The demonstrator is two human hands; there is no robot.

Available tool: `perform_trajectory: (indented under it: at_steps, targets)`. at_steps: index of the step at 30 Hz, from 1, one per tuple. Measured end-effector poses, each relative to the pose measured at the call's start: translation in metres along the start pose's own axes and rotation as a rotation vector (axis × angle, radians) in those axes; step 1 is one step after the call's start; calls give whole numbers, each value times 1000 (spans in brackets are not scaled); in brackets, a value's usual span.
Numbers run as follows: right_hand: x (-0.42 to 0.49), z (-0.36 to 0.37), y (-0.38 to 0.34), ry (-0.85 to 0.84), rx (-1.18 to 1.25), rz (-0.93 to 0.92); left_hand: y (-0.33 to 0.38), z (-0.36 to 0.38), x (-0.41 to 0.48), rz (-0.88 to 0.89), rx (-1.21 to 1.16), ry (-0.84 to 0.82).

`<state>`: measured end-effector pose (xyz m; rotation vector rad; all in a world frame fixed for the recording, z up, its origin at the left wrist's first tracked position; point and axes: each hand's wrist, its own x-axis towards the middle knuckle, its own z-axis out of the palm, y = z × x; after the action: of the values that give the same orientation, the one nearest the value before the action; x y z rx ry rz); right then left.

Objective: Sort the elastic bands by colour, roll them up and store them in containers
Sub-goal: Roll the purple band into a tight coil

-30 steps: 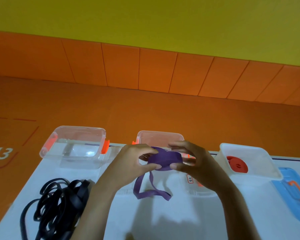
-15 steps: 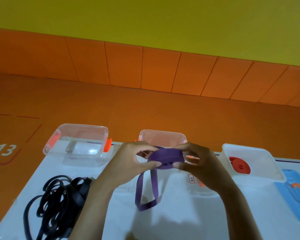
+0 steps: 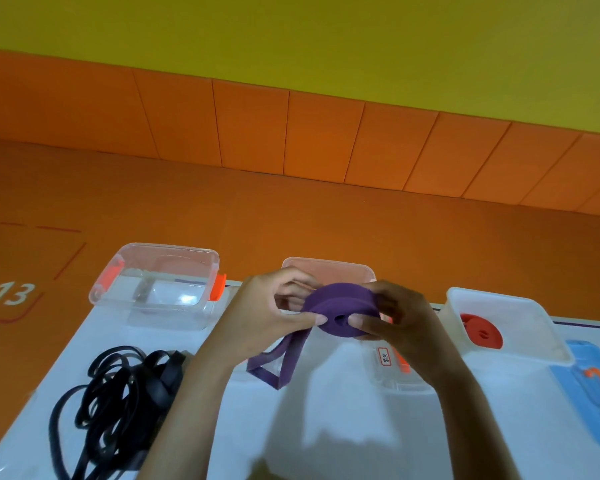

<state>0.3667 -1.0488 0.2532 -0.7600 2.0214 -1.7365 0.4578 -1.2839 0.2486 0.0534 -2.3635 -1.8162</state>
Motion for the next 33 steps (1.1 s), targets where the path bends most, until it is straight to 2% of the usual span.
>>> perform_trajectory:
  at_steps: [4, 7, 11, 13, 15, 18, 20, 26, 30, 33]
  targets:
    - [1, 6, 4, 56, 177, 33, 0, 5, 2, 19, -101, 69]
    - [0, 11, 11, 4, 270, 75, -3, 1, 2, 17, -62, 62]
    - [2, 10, 11, -61, -78, 83, -7, 2, 1, 36, 83, 25]
    - [3, 8, 9, -39, -161, 69, -6, 9, 1, 70, 137, 29]
    - [3, 5, 8, 7, -179, 36, -5, 12, 2, 59, 74, 46]
    - [0, 2, 7, 22, -26, 43, -5, 10, 2, -6, -64, 19]
    - [-1, 2, 11, 11, 88, 81, -4, 8, 1, -6, -57, 1]
    - [-1, 4, 12, -66, 55, 58, -4, 7, 3, 15, 37, 19]
    - [-1, 1, 4, 3, 116, 36, -4, 12, 3, 38, -77, 23]
    - [-1, 1, 7, 40, 258, 45, -6, 10, 3, 0, -162, -13]
